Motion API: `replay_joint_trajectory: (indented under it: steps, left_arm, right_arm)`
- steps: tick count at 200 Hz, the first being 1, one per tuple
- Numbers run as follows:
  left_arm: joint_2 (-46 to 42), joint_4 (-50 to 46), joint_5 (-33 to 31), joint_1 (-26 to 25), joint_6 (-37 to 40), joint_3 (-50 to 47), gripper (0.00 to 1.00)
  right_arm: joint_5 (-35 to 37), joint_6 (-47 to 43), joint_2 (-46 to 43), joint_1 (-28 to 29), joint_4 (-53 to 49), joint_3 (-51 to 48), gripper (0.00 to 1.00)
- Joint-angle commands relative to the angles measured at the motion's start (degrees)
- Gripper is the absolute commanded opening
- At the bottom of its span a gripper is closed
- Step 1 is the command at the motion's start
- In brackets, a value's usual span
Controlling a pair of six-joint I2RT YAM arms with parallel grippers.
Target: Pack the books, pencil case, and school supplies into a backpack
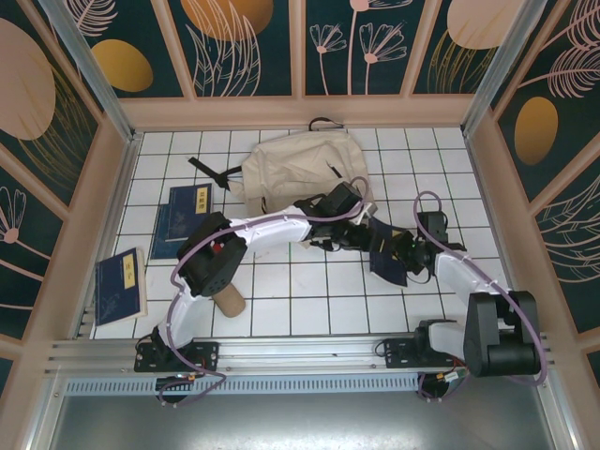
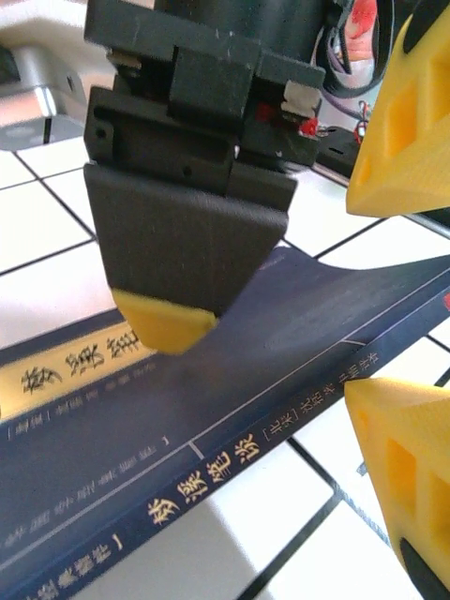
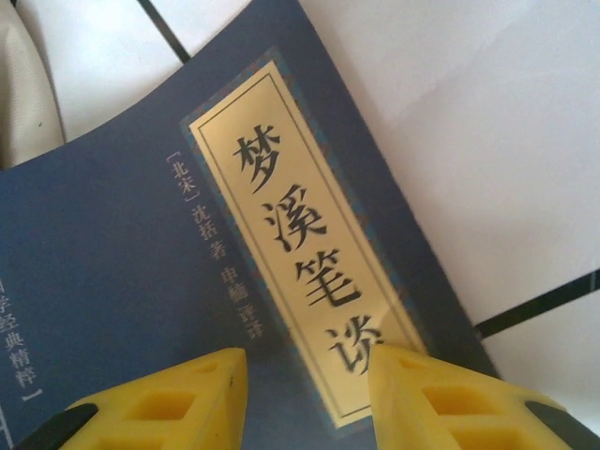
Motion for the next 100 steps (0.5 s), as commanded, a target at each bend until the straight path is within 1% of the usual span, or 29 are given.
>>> replay_joint_trajectory:
  steps: [1,15,30,52,68,87,100]
  left_arm:
    - [0.5,3.1,1.4,-0.7,-0.2,2.6,0.49]
    - [1.1,2.7,0.3,-0.4,-1.0,3.0,0.49]
    - [0.8,1.1,-4.2,0.5,-2.0,2.4,0.49]
    - [-0.3,0.7,-8.1,1.5,-3.4,0.1,0.49]
    - [-0.2,-1.4,-10.7,1.7,-3.0,-0.2,0.49]
    - [0.0,-1.6,-11.7,1.6,-3.7,-1.4,0.50]
    - [0.4,-1.6,-11.9,1.7,-4.2,-1.7,0.50]
  right_arm:
    - [-5.3,3.5,-1.0,1.1,2.5,-1.9,0.39]
    - [-7.7,3.3,0.5,1.2,4.4,-1.8,0.39]
    - [-6.7,1.7,1.9,1.2,3.0,-0.3,0.39]
    - [-2.1,-0.5,2.4,1.0,-0.4,2.1,0.39]
    - [3.6,-1.8,2.8,1.0,-4.2,4.1,0.40]
    - [10.0,-2.8,2.6,1.0,-7.1,4.6,0.43]
    - [12.2,-3.1,2.4,1.1,-8.4,4.6,0.45]
